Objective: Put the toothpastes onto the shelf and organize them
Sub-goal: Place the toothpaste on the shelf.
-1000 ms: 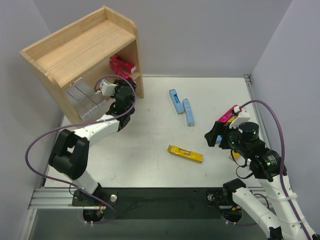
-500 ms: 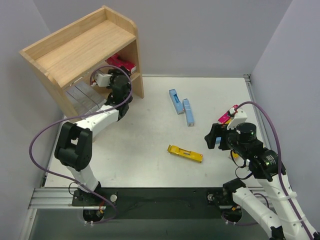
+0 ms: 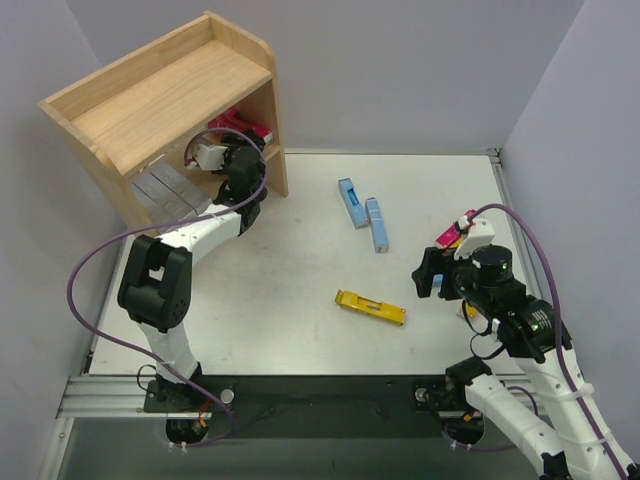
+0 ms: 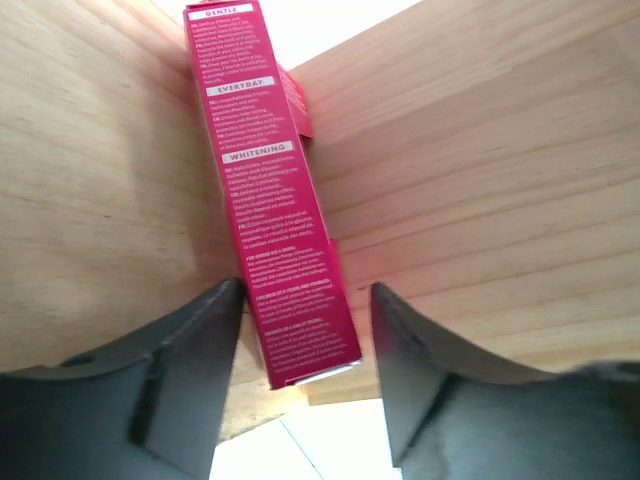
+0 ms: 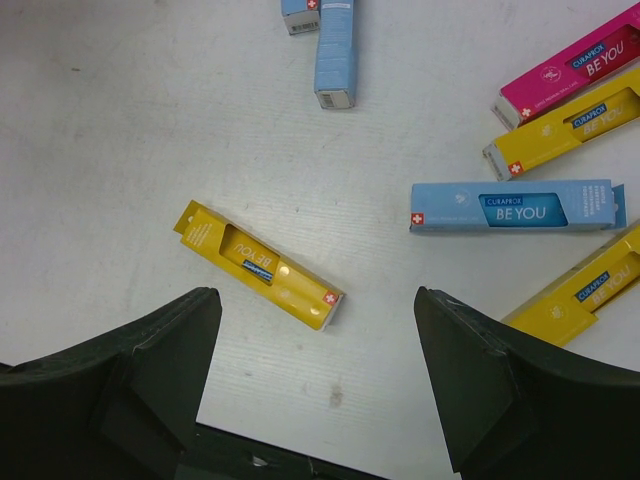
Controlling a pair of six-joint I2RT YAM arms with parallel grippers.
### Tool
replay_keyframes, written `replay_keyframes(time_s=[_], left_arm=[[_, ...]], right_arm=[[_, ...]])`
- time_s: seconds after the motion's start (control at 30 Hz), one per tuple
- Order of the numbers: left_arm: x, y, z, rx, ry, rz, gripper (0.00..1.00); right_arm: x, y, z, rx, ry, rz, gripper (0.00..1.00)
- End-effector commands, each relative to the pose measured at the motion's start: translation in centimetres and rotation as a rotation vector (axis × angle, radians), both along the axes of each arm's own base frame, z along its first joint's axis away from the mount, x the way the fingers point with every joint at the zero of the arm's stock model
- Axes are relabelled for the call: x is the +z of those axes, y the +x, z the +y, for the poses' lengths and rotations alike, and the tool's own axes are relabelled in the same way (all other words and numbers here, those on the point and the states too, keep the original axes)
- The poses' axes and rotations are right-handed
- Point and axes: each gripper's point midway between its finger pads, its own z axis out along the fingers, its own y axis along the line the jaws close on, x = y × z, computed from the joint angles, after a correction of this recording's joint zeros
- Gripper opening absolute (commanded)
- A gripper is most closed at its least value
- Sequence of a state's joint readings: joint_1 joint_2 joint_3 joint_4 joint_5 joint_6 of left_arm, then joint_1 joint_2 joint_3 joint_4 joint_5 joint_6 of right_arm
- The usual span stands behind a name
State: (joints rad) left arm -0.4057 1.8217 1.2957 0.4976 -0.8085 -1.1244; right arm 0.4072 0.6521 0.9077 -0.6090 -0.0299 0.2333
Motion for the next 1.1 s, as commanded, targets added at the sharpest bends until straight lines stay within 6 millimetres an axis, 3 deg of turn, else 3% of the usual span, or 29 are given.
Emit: replay_keyframes(time_s=[0.0, 0.23, 0.67, 0.77, 0.9, 1.07], left_arm=[[2.6, -0.1, 0.0, -0.007, -0.047, -0.049, 0.68], [2.3, -1.1, 0.1, -0.005, -0.028, 0.031, 0.84], [1.0, -3.1, 0.1, 0.008, 0.038, 0.197, 0.88], [0.9, -3.4, 0.5, 0.022, 0.043, 0.201, 0.82], [1.4, -3.2, 0.9, 0.033, 0.037, 0.184, 0.59], [1.7, -2.5, 0.5, 0.004, 0.037, 0.179, 0.5]], right_arm=[[0.0, 0.2, -0.4, -0.009, -0.022, -0.015, 0.81], [0.2, 0.0, -0.5, -0.011, -0.017, -0.027, 0.81], [0.4, -0.5, -0.5, -0.002, 0.0, -0.048, 0.81], [0.4, -0.6, -0.5, -0.001, 0.003, -0.05, 0.81], [0.2, -0.7, -0.4, 0.002, 0.004, -0.05, 0.81], [0.1, -0.7, -0.4, 0.006, 0.006, -0.047, 0.81]])
